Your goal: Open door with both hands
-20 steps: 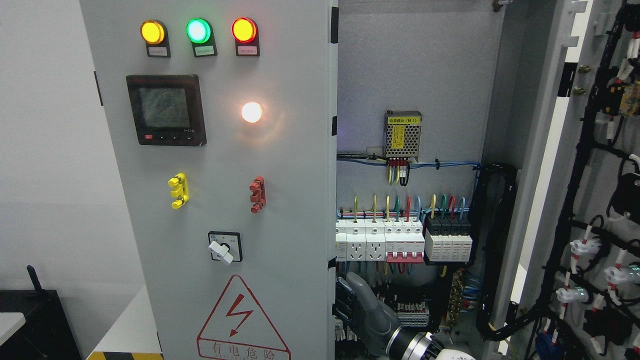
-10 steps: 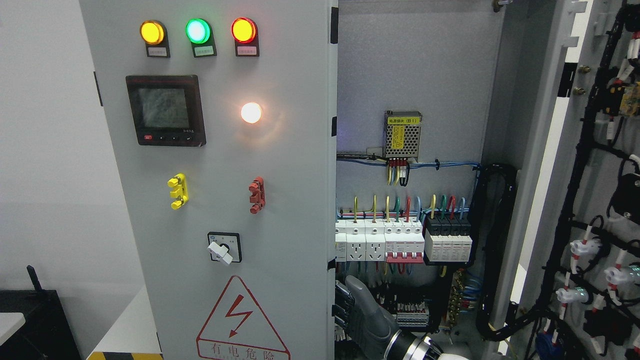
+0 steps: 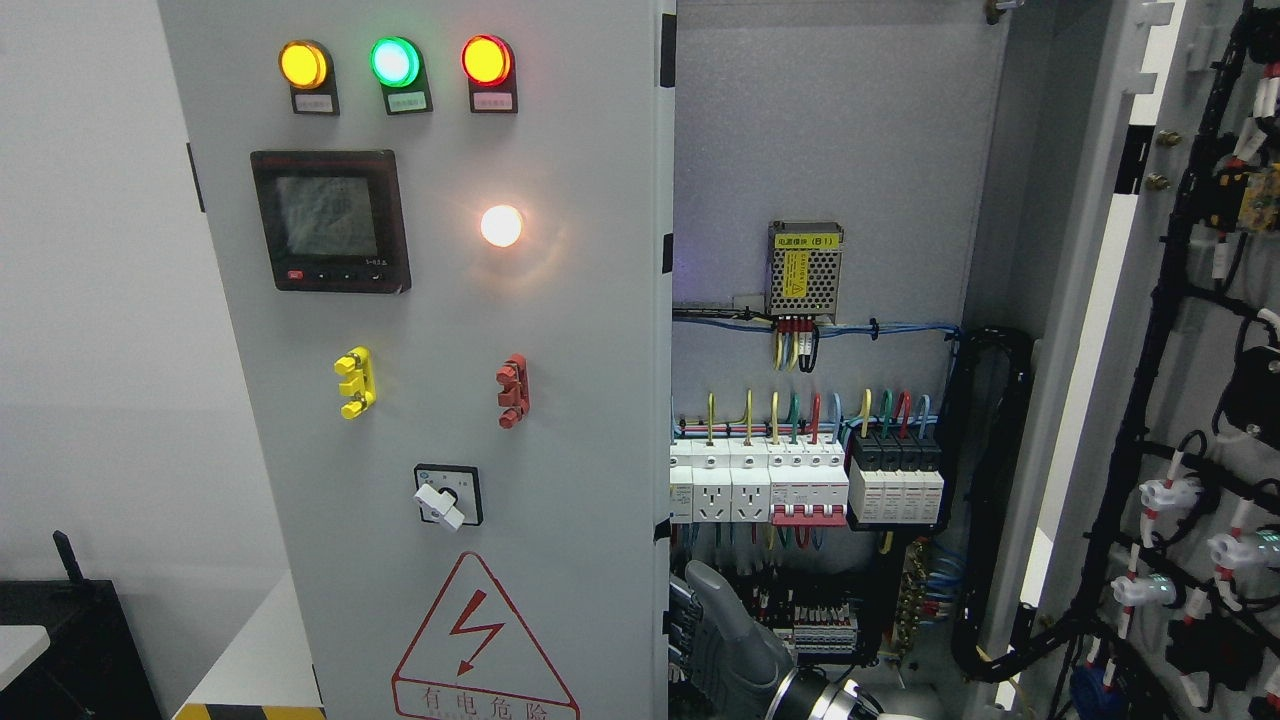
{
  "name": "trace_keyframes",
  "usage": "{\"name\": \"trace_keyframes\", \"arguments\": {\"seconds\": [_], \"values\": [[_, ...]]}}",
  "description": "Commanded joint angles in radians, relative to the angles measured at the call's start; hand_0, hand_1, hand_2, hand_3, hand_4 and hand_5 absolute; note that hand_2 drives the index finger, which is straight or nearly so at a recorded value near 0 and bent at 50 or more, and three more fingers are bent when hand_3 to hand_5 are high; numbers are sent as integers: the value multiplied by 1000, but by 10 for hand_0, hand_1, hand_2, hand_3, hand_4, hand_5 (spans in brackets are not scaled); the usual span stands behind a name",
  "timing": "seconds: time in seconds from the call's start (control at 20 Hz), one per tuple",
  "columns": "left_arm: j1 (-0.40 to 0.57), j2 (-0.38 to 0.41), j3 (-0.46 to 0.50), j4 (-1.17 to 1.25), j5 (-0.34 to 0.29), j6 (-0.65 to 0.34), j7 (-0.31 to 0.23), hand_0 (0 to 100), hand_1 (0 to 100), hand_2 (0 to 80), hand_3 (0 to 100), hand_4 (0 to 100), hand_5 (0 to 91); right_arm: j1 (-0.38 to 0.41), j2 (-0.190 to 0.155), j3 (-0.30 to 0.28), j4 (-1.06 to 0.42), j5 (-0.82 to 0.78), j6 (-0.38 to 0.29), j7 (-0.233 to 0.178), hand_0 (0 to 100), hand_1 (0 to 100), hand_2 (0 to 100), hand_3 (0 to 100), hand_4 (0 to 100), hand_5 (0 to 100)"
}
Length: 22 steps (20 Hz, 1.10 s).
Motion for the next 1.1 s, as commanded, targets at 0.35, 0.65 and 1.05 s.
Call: {"name": "trace_keyframes", "arguments": {"seconds": [0.35,0.65,1.05], "values": [[1,-21,0,0,0,0,0,0,0,0,0,31,0,2,1,8,-27,-1,-1,1,107,0,0,0,0,0],[-1,-21,0,0,0,0,0,0,0,0,0,31,0,15,1,13,-52,-1,-1,6,106,0,0,0,0,0],[-1,-21,0,0,0,0,0,0,0,0,0,31,0,41,2,34,-82,-1,-1,50,107,0,0,0,0,0]]}}
